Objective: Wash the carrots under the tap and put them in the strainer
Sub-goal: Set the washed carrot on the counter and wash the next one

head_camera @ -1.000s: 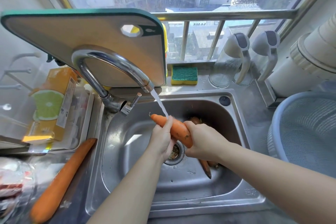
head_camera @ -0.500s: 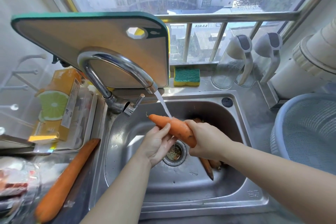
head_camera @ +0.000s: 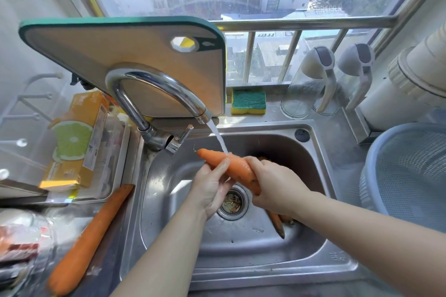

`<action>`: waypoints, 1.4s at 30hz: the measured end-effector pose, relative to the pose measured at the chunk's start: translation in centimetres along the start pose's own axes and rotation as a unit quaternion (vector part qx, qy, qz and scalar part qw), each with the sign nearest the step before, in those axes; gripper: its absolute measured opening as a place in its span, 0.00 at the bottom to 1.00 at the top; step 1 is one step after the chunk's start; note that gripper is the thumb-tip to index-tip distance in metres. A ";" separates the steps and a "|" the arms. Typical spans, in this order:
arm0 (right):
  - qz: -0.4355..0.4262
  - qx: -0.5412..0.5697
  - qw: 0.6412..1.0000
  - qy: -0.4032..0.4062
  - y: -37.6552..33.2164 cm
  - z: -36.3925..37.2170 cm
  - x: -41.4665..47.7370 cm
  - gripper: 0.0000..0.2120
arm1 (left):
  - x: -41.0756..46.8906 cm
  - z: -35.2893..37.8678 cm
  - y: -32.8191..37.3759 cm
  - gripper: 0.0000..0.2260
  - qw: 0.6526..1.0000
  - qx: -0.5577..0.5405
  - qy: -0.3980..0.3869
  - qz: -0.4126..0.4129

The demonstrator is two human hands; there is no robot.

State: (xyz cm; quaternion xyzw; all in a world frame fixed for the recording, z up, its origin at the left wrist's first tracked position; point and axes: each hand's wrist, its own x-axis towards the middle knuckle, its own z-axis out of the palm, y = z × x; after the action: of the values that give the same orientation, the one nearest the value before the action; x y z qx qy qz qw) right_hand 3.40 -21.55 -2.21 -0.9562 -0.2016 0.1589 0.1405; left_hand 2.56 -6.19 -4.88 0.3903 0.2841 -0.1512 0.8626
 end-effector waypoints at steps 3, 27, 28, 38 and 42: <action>-0.001 -0.026 1.000 0.013 -0.5 0.2 -0.2 0.32 | 0.7 1.3 -0.4 0.13 0.996 0.034 0.087 0.015; 0.139 0.260 0.943 -0.153 -0.4 -2.7 0.5 0.15 | 1.0 3.1 -0.9 0.19 0.995 0.076 0.025 0.057; 0.122 0.209 0.962 -0.124 -1.0 -2.7 0.5 0.15 | 1.3 3.5 -0.9 0.16 0.994 0.062 0.064 0.062; -0.025 -0.040 0.999 -0.011 -1.4 -1.6 -1.3 0.19 | 3.3 2.2 1.6 0.07 0.949 -0.004 0.311 0.051; 0.085 0.233 0.958 -0.144 -0.3 -2.5 -0.6 0.22 | 2.3 2.9 1.9 0.12 0.958 -0.067 0.274 0.043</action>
State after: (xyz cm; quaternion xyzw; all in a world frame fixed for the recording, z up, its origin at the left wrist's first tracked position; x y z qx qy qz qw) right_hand 3.71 -22.04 0.27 -0.8774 -0.0949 0.3492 0.3150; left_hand 6.39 -7.24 -3.61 0.3700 0.5020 0.0183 0.7815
